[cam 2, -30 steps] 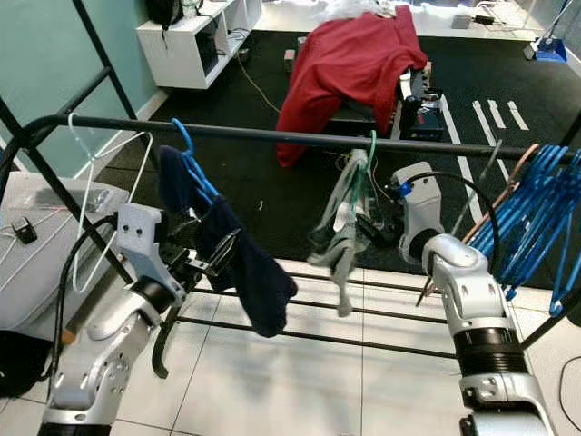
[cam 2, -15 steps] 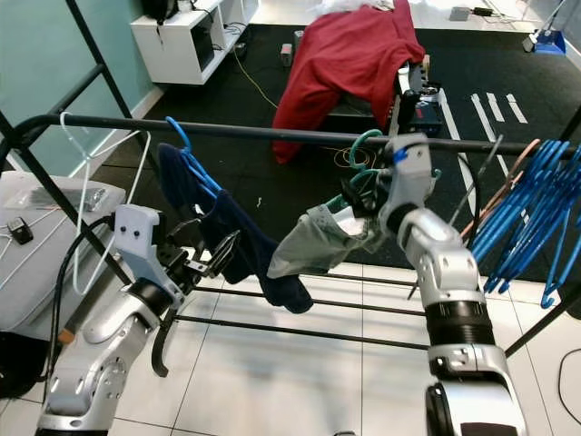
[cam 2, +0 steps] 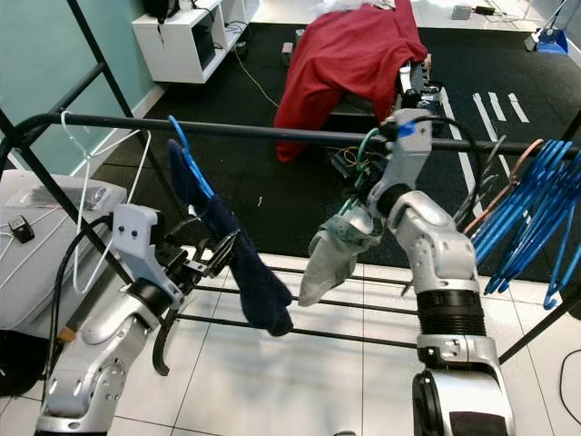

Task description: Hang hanger

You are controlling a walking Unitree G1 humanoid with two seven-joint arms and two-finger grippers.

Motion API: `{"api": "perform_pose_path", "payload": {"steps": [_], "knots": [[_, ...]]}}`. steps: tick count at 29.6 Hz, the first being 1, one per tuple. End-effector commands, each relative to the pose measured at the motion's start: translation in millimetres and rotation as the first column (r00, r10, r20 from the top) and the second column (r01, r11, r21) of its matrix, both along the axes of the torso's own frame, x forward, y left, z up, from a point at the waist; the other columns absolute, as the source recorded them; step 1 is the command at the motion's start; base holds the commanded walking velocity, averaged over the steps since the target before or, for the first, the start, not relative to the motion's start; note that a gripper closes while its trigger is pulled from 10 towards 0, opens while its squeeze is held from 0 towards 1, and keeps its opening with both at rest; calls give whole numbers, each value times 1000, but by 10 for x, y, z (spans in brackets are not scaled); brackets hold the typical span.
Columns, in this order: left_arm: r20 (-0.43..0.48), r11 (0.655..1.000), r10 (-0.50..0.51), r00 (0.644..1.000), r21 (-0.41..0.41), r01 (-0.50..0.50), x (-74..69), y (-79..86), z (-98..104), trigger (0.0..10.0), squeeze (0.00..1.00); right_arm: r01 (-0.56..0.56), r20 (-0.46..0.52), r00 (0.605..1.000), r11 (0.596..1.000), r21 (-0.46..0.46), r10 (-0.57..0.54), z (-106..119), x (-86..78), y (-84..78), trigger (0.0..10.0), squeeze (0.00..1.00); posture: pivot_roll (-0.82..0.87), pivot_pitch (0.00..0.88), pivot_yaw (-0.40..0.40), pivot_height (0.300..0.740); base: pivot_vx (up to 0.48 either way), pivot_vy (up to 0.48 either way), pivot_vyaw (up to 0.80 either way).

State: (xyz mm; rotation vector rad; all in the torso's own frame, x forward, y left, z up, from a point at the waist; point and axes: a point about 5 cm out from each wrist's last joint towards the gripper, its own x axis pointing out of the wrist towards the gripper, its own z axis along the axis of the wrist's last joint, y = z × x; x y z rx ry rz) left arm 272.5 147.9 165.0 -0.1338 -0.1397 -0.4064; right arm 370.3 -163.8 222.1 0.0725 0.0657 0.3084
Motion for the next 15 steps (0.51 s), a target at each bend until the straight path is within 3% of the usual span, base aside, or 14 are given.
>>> {"api": "perform_pose_path", "payload": {"steps": [1, 5, 7, 9, 11, 12, 13, 15], "knots": [[-19, 1000, -2, 1000, 6, 2, -27, 11, -38, 10000, 0, 17, -35, 999, 999, -34, -18, -68, 2, -9, 10000, 0, -91, 139, 16, 740, 0, 0, 0], [-19, 1000, -2, 1000, 6, 2, -27, 11, -38, 10000, 0, 17, -35, 999, 999, -34, -18, -68, 2, -9, 10000, 0, -91, 139, 16, 740, 0, 0, 0], [-19, 1000, -2, 1000, 5, 2, -26, 9, -39, 10000, 0, 46, -57, 997, 996, -80, -51, -120, 11, -28, 10000, 0, -91, 137, 15, 740, 0, 0, 0], [-18, 1000, -3, 1000, 2, 3, -27, 5, -39, 10000, 0, 118, -72, 988, 974, -195, -134, -221, 24, -159, 10000, 0, -93, 141, 13, 740, 0, 0, 0], [-18, 1000, -3, 1000, 1, 3, -27, 3, -39, 10000, 0, 140, -82, 983, 964, -224, -162, -254, 23, -209, 10000, 0, -93, 142, 12, 740, 0, 0, 0], [-18, 1000, -2, 1000, 0, 2, -26, 3, -38, 10000, 0, 157, -94, 978, 957, -244, -184, -286, 20, -251, 8706, 0, -93, 142, 12, 740, 0, 0, 0], [-18, 1000, -2, 1000, 0, 2, -25, 5, -37, 10000, 0, 171, -124, 970, 952, -254, -207, -332, 11, -290, 4745, 0, -94, 145, 11, 740, 0, 0, 0], [-18, 1000, -2, 1000, 0, 2, -25, 6, -37, 10000, 0, 178, -145, 964, 948, -264, -222, -367, 2, -316, 4745, 0, -95, 145, 12, 740, 0, 0, 0]]}}
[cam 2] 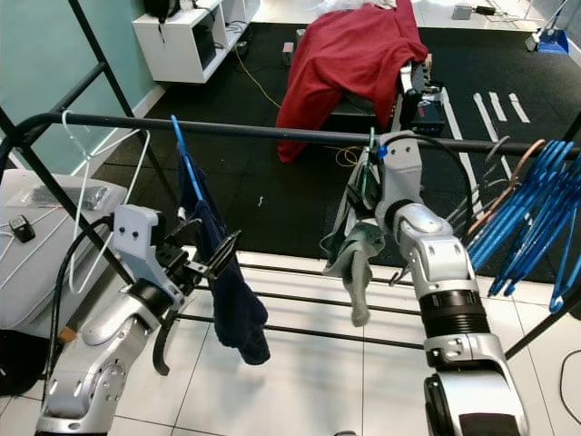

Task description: Hang hanger

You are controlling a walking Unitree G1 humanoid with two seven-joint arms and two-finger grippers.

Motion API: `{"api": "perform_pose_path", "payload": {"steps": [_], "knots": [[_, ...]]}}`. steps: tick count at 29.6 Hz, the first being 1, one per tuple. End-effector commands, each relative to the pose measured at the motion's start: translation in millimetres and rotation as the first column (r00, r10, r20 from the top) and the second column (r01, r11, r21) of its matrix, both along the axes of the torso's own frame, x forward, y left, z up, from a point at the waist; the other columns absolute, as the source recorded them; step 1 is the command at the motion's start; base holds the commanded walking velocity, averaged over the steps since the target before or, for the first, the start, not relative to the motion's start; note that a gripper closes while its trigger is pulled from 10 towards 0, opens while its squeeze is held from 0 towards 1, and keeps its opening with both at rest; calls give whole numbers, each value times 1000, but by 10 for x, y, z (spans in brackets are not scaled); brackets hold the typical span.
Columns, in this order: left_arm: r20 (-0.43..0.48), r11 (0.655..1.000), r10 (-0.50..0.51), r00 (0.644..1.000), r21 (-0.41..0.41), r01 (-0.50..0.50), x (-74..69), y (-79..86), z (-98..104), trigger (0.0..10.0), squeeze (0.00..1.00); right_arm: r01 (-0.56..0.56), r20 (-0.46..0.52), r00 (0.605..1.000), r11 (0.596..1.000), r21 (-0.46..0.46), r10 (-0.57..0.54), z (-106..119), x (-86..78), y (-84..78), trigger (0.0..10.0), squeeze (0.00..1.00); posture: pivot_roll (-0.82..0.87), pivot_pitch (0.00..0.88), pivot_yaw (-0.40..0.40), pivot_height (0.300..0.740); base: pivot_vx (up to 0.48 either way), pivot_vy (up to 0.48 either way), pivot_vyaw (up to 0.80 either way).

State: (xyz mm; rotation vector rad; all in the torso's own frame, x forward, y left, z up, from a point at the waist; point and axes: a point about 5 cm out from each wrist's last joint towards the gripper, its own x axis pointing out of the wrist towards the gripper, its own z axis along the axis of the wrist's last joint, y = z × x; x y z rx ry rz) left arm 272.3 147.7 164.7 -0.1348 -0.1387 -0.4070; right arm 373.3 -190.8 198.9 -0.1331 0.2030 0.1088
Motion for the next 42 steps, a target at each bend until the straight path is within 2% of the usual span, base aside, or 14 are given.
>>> {"api": "perform_pose_path", "payload": {"steps": [1, 2, 3, 18, 21, 22, 24, 27, 30, 34, 36, 39, 40, 42], "knots": [[-17, 1000, -1, 1000, -1, 1, -22, 9, -33, 10000, 0, 36, -84, 996, 999, -25, -38, -180, -41, -71, 2745, 0, -95, 146, 12, 740, 0, 0, 0], [-17, 1000, -1, 1000, -1, 1, -22, 9, -33, 10000, 0, 36, -84, 996, 999, -25, -38, -180, -41, -71, 2745, 0, -95, 146, 12, 740, 0, 0, 0], [-17, 1000, -1, 1000, -1, 1, -21, 10, -33, 10000, 0, 44, -96, 994, 999, -31, -47, -208, -49, -84, 0, 0, -96, 145, 13, 740, 0, 0, 0], [-13, 1000, 2, 1000, -3, -2, -6, 8, -29, 10000, 0, -23, 5, 1000, 999, -39, 24, -80, -42, -66, 0, 0, -98, 142, 9, 740, 0, 0, 0], [-13, 1000, 2, 1000, -5, -2, 1, 7, -31, 10000, 0, -50, 101, 993, 998, -39, 53, 104, -91, -115, 0, 0, -106, 139, 7, 740, 0, 0, 0], [-13, 1000, 2, 1000, -5, -2, 1, 7, -31, 10000, 0, -50, 101, 993, 998, -39, 53, 104, -91, -115, 0, 0, -106, 139, 7, 740, 0, 0, 0], [-12, 1000, 0, 1000, -7, 0, 5, 5, -31, 10000, 0, -93, 161, 982, 994, -48, 100, 200, -215, -119, 0, 0, -108, 138, 7, 740, 0, 0, 0], [-12, 1000, 0, 1000, -7, 0, 6, 5, -31, 10000, 0, -115, 176, 977, 992, -55, 123, 217, -270, -106, 0, 0, -114, 138, 7, 740, 0, 0, 0], [-20, 1000, -1, 1000, -28, 0, 17, 27, -29, 10000, 0, -216, 172, 958, 973, -83, 228, 167, -519, -12, 0, 0, -134, 143, 13, 740, 0, 0, 0], [-23, 999, -1, 1000, -34, 0, 20, 35, -29, 10000, 0, -238, 165, 954, 968, -84, 249, 146, -577, 12, 0, 0, -134, 143, 13, 740, 0, 0, 0], [-42, 1000, -3, 999, -4, 3, 23, 49, -31, 10000, 0, -292, 99, 950, 954, -66, 298, -47, -776, 92, 0, 0, -147, 145, 19, 740, 0, 0, 0], [-53, 1000, -4, 999, 17, 5, 23, 58, -35, 10000, 0, -310, 65, 947, 949, -57, 314, -148, -864, 128, 0, 0, -146, 145, 20, 740, 0, 0, 0], [-67, 999, -14, 998, 34, 16, 17, 63, -47, 10000, 0, -351, 21, 936, 935, -42, 352, -245, -965, 185, 0, 0, -145, 145, 22, 740, 0, 0, 0], [-76, 999, -16, 997, 43, 19, 11, 69, -56, 10000, 0, -386, -10, 923, 922, -32, 386, -302, -1032, 227, 0, 0, -145, 144, 22, 740, 0, 0, 0]]}}
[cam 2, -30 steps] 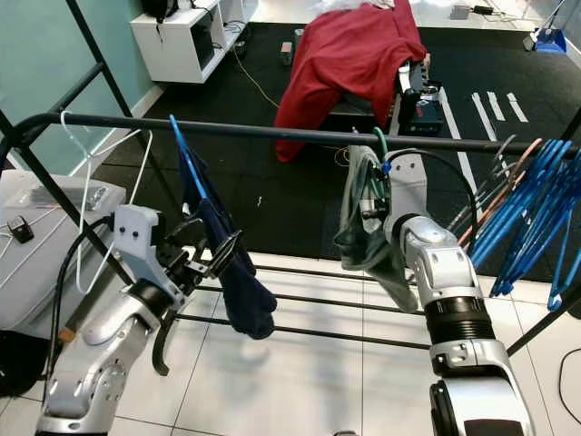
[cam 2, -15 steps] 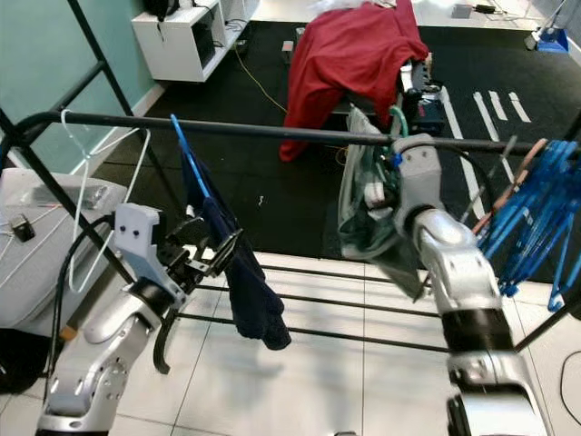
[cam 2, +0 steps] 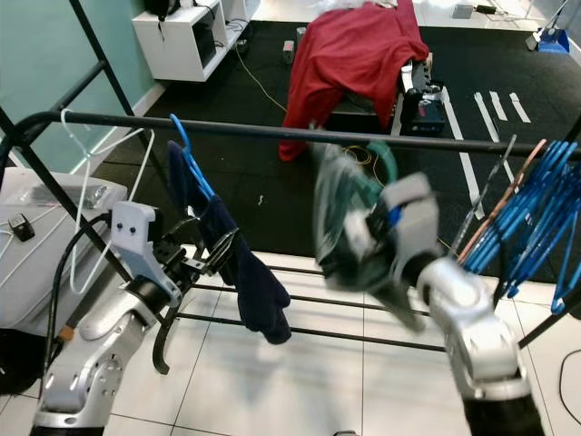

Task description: Hang hanger

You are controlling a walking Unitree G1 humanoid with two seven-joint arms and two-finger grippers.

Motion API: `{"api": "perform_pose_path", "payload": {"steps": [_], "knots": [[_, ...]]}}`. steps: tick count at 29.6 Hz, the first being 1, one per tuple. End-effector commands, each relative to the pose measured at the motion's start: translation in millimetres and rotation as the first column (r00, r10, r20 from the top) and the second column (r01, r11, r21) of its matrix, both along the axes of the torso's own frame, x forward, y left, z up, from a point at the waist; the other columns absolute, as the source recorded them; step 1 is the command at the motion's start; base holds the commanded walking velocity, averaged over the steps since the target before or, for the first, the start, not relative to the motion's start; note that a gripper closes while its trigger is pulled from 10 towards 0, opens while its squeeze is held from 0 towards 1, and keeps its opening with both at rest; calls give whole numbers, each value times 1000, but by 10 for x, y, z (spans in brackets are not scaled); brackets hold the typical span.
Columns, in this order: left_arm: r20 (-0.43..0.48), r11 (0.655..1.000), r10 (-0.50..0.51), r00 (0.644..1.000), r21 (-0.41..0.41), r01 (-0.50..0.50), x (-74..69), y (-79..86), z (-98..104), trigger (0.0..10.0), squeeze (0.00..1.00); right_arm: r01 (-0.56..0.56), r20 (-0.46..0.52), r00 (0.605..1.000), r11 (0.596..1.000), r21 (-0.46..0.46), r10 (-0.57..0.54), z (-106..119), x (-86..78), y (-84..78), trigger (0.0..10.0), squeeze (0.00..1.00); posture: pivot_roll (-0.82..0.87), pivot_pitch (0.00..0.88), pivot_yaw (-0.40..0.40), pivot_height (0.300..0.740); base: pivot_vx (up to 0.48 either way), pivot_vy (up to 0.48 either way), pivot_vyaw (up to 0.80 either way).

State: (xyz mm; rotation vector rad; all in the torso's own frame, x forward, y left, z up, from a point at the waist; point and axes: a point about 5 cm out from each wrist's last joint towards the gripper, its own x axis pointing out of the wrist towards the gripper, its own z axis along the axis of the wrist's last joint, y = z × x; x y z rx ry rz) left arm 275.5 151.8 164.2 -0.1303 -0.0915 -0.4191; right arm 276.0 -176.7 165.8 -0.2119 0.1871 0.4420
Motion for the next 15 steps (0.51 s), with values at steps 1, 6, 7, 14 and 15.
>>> {"api": "perform_pose_path", "payload": {"steps": [1, 6, 7, 14, 15], "knots": [[-32, 1000, -3, 999, 29, 4, -21, 28, -51, 10000, 0, -57, -2, 998, 998, 12, 57, 29, -60, 86, 0, 0, -145, 144, 22, 740, 0, 0, 0], [-57, 999, -7, 998, 52, 10, -34, 32, -77, 10000, 0, -87, -13, 996, 995, 46, 87, 32, -110, 123, 0, 0, -142, 141, 21, 740, -319, 0, 0], [-57, 999, -7, 998, 52, 10, -34, 32, -77, 10000, 0, -87, -13, 996, 995, 46, 87, 32, -110, 123, 0, 0, -142, 141, 21, 740, -480, 0, 0], [-60, 999, -7, 998, 53, 10, -18, 27, -85, 10000, 0, -91, 42, 995, 988, 128, 86, 144, -79, 146, 0, 0, -137, 124, 15, 740, -480, 0, 0], [-60, 999, -7, 998, 53, 10, -18, 27, -85, 10000, 0, -91, 42, 995, 988, 128, 86, 144, -79, 146, 0, 0, -137, 124, 15, 740, -480, 0, 0]]}}
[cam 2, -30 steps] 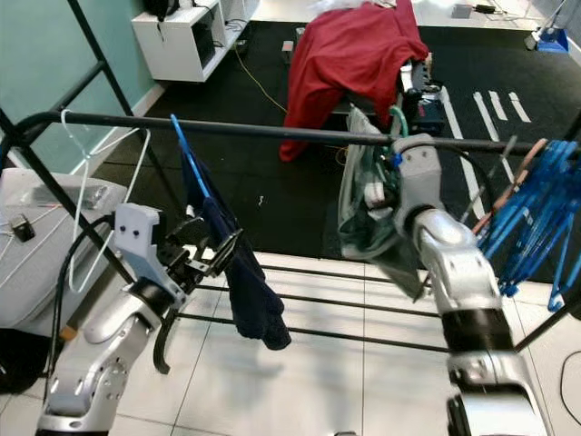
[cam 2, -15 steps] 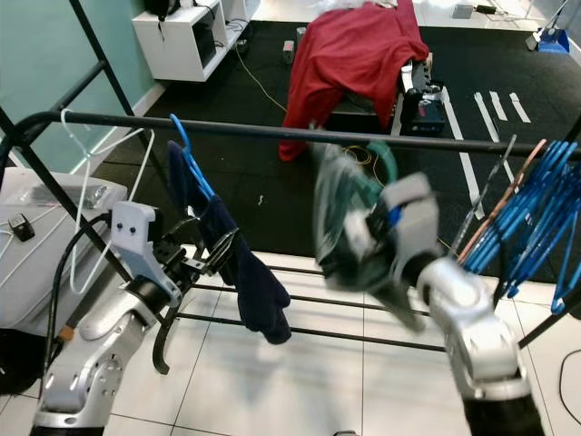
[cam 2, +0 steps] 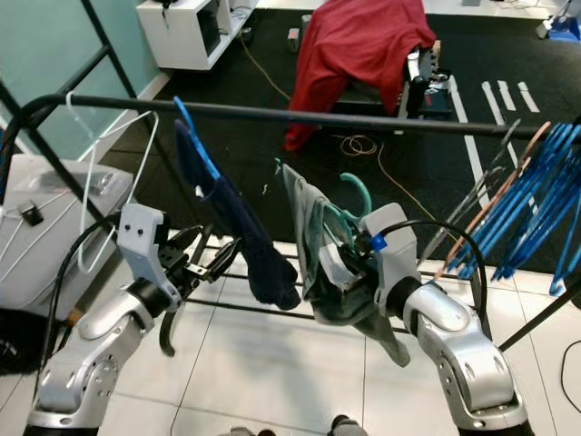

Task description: Hang hanger

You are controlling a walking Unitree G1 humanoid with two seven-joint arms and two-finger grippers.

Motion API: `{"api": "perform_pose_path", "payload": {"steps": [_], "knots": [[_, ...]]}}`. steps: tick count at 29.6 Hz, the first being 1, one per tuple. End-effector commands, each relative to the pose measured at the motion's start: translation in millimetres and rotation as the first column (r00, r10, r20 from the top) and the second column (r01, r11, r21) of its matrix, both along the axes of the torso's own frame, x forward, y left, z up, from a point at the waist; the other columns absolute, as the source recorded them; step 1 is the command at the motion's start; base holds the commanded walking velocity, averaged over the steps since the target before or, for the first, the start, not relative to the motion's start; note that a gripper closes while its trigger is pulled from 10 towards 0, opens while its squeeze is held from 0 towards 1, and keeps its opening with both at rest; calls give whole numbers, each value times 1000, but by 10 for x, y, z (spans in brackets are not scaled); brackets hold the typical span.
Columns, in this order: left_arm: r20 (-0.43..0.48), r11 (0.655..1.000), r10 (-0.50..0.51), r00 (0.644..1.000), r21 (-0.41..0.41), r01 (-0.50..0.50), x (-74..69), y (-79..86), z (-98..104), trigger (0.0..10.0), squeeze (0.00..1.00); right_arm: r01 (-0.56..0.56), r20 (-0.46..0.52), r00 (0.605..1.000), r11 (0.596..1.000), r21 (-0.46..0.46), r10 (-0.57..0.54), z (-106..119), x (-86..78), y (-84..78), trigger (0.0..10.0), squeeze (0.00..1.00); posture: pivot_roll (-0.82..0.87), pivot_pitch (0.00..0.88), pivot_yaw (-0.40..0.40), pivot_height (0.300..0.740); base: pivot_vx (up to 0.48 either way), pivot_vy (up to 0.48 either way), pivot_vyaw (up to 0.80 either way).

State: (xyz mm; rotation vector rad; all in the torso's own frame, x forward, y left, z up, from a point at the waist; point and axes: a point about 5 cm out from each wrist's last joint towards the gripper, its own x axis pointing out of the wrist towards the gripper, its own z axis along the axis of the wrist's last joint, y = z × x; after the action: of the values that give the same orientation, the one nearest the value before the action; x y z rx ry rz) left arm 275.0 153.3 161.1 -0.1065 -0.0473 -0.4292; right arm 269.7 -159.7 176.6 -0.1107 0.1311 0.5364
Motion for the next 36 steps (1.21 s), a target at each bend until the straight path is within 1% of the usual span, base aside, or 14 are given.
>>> {"api": "perform_pose_path", "payload": {"steps": [1, 2, 3, 7, 8, 9, 13, 19, 23, 25, 27, 30, 35, 36], "knots": [[-21, 1000, 2, 1000, 20, -2, -6, 2, -49, 10000, 0, -8, 17, 1000, 1000, 21, 8, 37, -14, -4, 3020, 0, -135, 122, 14, 740, -480, 0, 0], [-21, 1000, 1, 1000, 19, -1, -2, -7, -44, 10000, 0, -14, 18, 1000, 1000, 20, 14, 34, -19, 12, 7882, 0, -132, 117, 12, 740, -480, 0, 0], [-19, 1000, -1, 1000, 17, 1, 0, -16, -38, 10000, 0, -19, 20, 1000, 1000, 20, 19, 36, -20, 25, 10000, 0, -132, 117, 12, 740, -480, 0, 0], [-19, 1000, -4, 1000, 16, 4, 3, -26, -28, 10000, 0, -38, 31, 999, 998, 42, 37, 80, -22, 53, 10000, 0, -131, 114, 9, 740, -480, 0, 0], [-14, 1000, -9, 1000, 11, 9, 5, -36, -16, 10000, 0, -76, 43, 996, 995, 66, 73, 123, -32, 61, 10000, 0, -131, 112, 9, 740, -480, 0, 0], [-14, 1000, -9, 1000, 11, 9, 5, -36, -16, 10000, 0, -76, 43, 996, 995, 66, 73, 123, -32, 61, 10000, 0, -131, 112, 9, 740, -480, 0, 0], [13, 999, -31, 999, -6, 31, 18, -53, 39, 10000, 0, -150, 85, 986, 988, 41, 146, 212, -36, 47, 10000, 0, -132, 116, 11, 740, 0, 0, 775], [30, 999, -41, 999, -3, 41, 43, -53, 74, 10000, 0, -183, 106, 978, 983, 33, 179, 267, -16, 40, 10000, 0, -133, 117, 12, 740, 0, 0, 775], [46, 999, -51, 998, -7, 51, 66, -56, 117, 10000, 0, -193, 123, 975, 980, 50, 186, 314, 18, 29, 10000, 0, -133, 117, 12, 740, 0, 0, 775], [70, 998, -63, 996, -23, 64, 100, -52, 191, 10000, 0, -192, 144, 974, 975, 109, 175, 372, 73, -14, 10000, 0, -129, 113, 14, 740, 0, 0, 775], [113, 996, -71, 991, -50, 77, 140, -25, 316, 10000, 0, -169, 173, 975, 972, 163, 140, 449, 150, -84, 10000, 0, -125, 107, 17, 740, 0, 0, 294], [134, 995, -74, 988, -63, 83, 155, -6, 377, 10000, 0, -151, 183, 976, 972, 179, 118, 479, 188, -113, 10000, 0, -125, 107, 17, 740, 0, 0, 0], [163, 994, -64, 985, -79, 78, 190, 40, 478, 10000, 0, -173, 200, 971, 962, 212, 131, 512, 194, -67, 10000, 0, -125, 106, 19, 740, 0, 0, 0], [182, 991, -59, 982, -104, 79, 191, 57, 534, 10000, 0, -204, 210, 965, 952, 228, 157, 528, 172, -36, 10000, 0, -122, 107, 22, 740, 0, 0, 0]]}}
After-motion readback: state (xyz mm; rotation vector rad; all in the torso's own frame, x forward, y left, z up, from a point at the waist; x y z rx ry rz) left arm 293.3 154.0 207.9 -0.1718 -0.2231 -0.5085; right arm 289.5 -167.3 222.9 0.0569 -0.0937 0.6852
